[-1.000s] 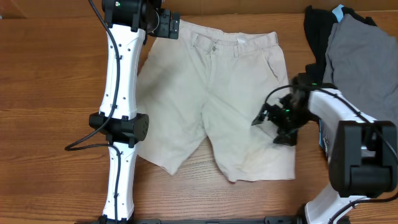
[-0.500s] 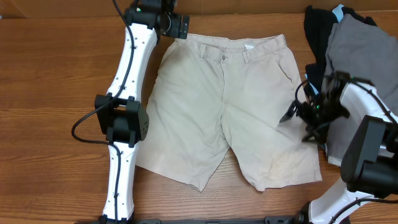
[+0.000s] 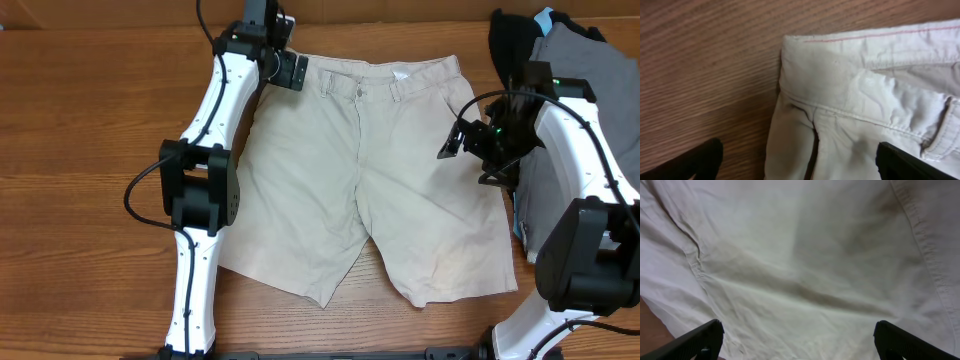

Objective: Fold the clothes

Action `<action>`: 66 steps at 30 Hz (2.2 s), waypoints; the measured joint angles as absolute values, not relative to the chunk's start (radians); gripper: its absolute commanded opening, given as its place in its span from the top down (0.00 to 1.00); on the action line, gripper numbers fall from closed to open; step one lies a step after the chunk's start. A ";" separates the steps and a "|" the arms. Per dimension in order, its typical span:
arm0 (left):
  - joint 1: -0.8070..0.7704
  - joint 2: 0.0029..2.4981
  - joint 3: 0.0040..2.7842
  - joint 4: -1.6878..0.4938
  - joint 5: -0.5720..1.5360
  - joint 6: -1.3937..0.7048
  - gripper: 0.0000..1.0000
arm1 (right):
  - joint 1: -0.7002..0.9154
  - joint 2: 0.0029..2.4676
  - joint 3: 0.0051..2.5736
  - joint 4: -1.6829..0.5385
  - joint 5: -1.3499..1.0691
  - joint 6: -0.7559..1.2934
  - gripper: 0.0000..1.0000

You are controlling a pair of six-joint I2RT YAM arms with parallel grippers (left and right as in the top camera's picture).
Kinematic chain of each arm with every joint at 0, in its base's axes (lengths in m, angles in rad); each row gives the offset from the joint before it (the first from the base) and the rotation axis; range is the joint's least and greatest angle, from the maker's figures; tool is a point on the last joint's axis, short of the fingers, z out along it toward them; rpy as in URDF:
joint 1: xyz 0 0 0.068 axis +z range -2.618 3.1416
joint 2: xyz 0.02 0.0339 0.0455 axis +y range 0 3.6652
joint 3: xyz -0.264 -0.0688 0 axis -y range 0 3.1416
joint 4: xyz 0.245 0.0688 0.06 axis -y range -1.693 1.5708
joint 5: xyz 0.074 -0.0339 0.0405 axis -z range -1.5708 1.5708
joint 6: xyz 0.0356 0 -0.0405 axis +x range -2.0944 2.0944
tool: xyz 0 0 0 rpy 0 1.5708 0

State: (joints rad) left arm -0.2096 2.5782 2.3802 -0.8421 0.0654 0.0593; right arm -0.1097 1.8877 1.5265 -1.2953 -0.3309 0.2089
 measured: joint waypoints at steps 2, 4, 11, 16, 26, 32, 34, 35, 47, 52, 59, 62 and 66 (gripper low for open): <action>-0.210 2.589 2.380 -0.850 0.070 0.059 0.30 | -0.110 1.888 1.526 -1.296 -0.328 0.208 0.01; -0.209 2.602 2.380 -0.866 0.072 0.064 0.62 | -0.110 1.887 1.526 -1.295 -0.325 0.209 0.01; -0.208 2.619 2.379 -0.936 0.079 0.046 0.96 | -0.110 1.887 1.526 -1.289 -0.324 0.208 0.02; -0.189 2.618 2.384 -1.065 0.056 -0.051 0.96 | -0.110 1.887 1.526 -1.287 -0.325 0.209 0.02; 0.052 2.613 2.394 -1.426 -0.039 -0.268 0.86 | -0.110 1.887 1.526 -1.271 -0.325 0.209 0.02; 0.271 2.613 2.387 -1.539 -0.078 -0.303 0.50 | -0.110 1.887 1.526 -1.246 -0.325 0.209 0.01; 0.315 2.613 2.384 -1.561 -0.081 -0.307 0.46 | -0.110 1.887 1.526 -1.241 -0.324 0.208 0.01; 0.331 2.613 2.383 -1.569 -0.080 -0.308 0.46 | -0.110 1.887 1.526 -1.237 -0.325 0.209 0.01; 0.327 2.605 2.593 -1.682 -0.080 -0.254 0.00 | -0.110 1.887 1.526 -1.210 -0.342 0.210 0.01; 0.283 2.495 2.734 -1.681 -0.073 -0.239 0.00 | -0.110 1.870 1.526 -1.198 -0.375 0.223 0.03; 0.200 2.249 2.838 -1.668 -0.010 -0.198 0.00 | -0.109 1.715 1.526 -1.228 -0.389 0.235 0.05; 0.151 2.192 2.846 -1.668 0.014 -0.179 0.00 | -0.091 1.623 1.526 -1.273 -0.373 0.239 0.04; 0.072 2.185 2.846 -1.668 0.027 -0.141 0.00 | 0.007 1.547 1.533 -1.362 -0.280 0.281 0.00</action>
State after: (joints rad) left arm 0.0715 2.1849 2.8464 -1.6684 0.0269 -0.1410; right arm 0.0071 1.5471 1.5333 -1.3621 -0.2802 0.2806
